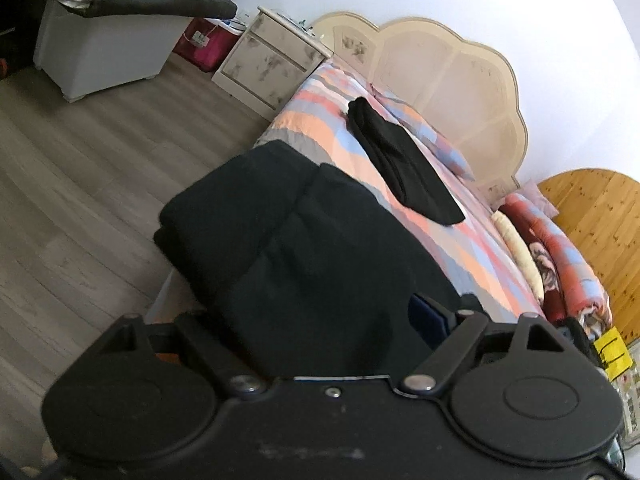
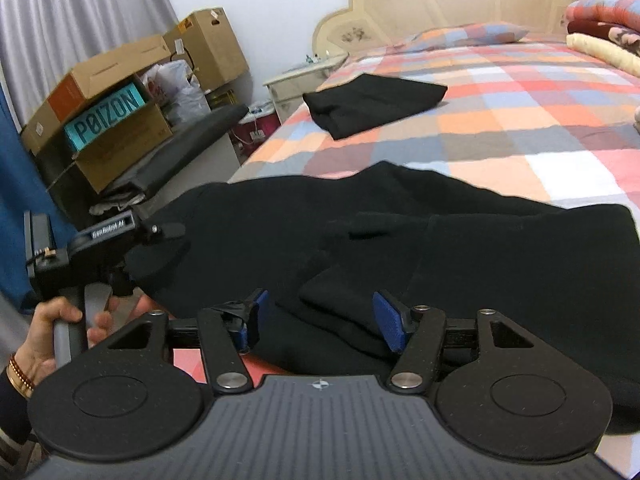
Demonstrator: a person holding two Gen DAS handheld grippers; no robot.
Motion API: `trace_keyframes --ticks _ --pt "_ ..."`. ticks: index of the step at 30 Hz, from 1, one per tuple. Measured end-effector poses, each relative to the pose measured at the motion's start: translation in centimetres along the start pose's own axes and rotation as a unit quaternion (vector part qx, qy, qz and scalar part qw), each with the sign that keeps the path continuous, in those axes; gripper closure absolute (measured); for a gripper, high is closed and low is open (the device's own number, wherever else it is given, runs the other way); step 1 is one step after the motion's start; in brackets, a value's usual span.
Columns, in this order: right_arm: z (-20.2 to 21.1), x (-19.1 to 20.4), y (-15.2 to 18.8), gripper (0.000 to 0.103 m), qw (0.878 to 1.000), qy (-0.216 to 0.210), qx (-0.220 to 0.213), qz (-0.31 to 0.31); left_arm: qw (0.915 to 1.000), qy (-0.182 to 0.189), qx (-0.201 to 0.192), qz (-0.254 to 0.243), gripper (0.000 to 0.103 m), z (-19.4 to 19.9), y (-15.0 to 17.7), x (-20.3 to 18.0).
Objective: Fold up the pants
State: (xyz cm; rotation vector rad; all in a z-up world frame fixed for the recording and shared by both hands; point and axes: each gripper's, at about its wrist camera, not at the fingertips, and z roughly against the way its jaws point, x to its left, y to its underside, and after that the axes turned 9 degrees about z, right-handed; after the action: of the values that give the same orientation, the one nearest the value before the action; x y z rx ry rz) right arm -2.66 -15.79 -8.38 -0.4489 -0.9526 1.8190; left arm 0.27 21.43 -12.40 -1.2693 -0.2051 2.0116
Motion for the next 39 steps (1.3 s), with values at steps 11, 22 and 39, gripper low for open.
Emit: trace_keyframes --ticks 11,22,39 --pt "-4.9 0.2 1.0 0.08 1.0 0.025 0.009 -0.015 0.9988 -0.012 -0.04 0.026 0.08 0.1 -0.3 -0.2" --pt "-1.7 -1.4 -0.2 0.082 0.999 0.004 -0.027 -0.039 0.9896 0.054 -0.086 -0.101 0.091 4.7 1.1 -10.6" --pt "7.4 -10.4 3.5 0.08 0.978 0.09 -0.117 -0.147 0.9558 0.133 0.048 -0.258 0.091 -1.0 15.6 -25.1"
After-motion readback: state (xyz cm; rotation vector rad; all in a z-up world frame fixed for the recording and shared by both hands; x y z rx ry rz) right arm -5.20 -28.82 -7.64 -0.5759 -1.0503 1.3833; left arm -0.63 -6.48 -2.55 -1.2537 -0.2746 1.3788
